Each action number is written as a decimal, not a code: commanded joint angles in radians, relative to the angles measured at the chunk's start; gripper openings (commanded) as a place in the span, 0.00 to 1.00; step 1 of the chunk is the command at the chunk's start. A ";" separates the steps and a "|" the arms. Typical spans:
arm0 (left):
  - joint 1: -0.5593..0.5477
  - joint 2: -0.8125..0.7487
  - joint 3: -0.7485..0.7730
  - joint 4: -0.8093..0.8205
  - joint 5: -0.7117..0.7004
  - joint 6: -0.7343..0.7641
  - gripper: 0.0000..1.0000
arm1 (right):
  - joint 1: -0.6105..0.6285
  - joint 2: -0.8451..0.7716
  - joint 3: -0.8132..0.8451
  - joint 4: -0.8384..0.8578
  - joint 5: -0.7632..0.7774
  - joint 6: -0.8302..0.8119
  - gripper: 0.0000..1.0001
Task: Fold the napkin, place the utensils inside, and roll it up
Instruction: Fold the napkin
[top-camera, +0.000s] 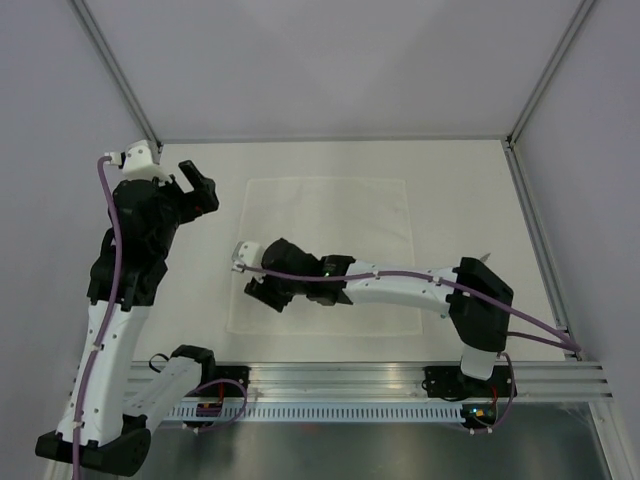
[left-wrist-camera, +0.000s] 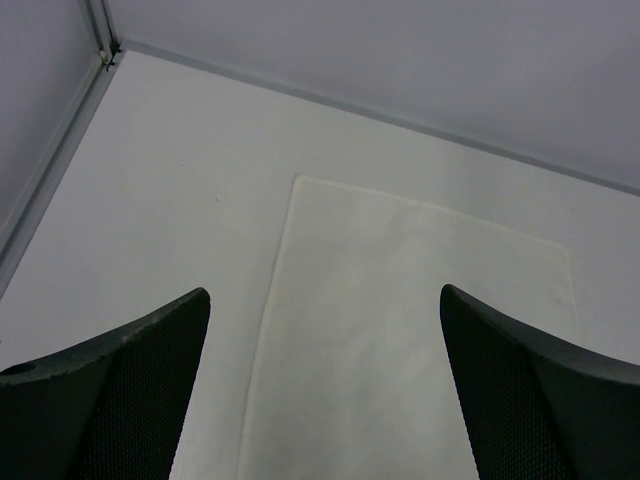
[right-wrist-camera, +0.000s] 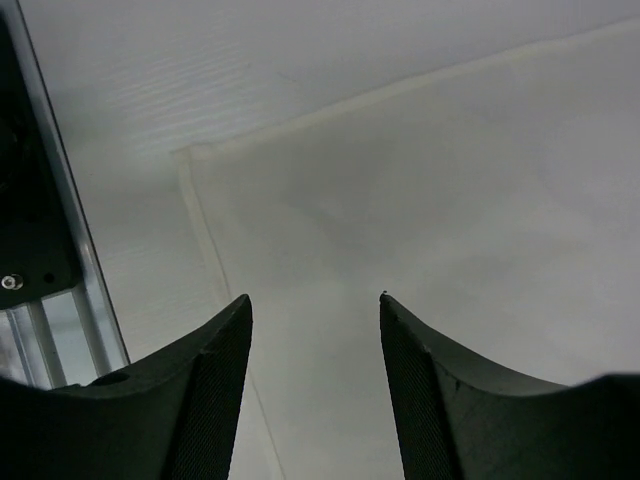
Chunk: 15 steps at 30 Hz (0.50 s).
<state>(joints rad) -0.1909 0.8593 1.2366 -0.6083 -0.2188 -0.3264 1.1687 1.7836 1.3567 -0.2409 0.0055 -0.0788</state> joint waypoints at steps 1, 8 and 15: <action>0.007 0.027 0.110 0.002 -0.097 0.023 1.00 | 0.074 0.098 0.077 0.043 0.054 0.010 0.60; 0.008 0.007 0.097 0.004 -0.102 0.043 1.00 | 0.086 0.177 0.111 0.101 0.076 0.024 0.58; 0.008 -0.043 0.017 0.019 -0.145 0.067 1.00 | 0.121 0.241 0.160 0.098 0.122 0.022 0.59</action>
<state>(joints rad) -0.1890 0.8314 1.2808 -0.6098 -0.3229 -0.3103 1.2625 1.9911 1.4609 -0.1715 0.0700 -0.0631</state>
